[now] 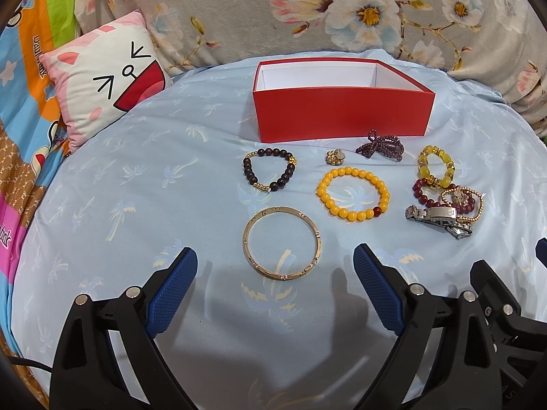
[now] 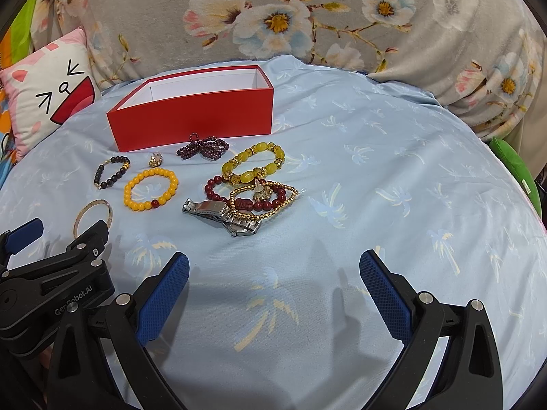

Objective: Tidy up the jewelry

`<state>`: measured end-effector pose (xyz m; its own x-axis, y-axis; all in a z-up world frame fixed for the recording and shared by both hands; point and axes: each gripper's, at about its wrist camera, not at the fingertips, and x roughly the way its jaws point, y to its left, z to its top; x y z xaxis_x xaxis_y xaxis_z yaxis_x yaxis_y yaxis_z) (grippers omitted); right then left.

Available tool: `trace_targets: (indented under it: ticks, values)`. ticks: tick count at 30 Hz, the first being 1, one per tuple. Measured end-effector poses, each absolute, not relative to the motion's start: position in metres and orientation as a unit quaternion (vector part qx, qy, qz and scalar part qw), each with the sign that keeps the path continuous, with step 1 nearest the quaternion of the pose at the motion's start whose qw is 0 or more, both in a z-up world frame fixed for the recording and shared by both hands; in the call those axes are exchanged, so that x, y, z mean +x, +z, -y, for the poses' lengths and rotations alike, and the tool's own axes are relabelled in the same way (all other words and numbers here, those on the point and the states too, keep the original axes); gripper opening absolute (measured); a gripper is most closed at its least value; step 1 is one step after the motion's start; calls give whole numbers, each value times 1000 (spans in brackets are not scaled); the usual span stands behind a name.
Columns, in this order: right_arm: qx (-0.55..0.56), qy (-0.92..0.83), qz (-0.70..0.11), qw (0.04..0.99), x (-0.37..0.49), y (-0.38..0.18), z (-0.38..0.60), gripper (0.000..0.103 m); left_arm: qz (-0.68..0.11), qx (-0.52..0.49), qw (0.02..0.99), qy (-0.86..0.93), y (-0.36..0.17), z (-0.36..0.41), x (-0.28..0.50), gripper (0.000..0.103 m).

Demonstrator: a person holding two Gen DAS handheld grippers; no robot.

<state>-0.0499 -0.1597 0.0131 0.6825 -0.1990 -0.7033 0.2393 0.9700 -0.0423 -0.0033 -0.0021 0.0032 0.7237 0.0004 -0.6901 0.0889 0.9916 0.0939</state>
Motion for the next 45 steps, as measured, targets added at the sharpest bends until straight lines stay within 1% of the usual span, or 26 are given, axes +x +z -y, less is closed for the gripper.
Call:
trace_targets:
  ticks: [35,37,45]
  values:
    - [29,-117,-382,916,-50,13,159,96,-374,56,925,-28,3,2,-2,88]
    - [31,-114,-382,917,-50,13,163,96,-376,47,925,-31,3,-1,-2,90]
    - [44,-117,-392,911,-52,11,177,96,-383,18,923,-12,8,-41,8,90]
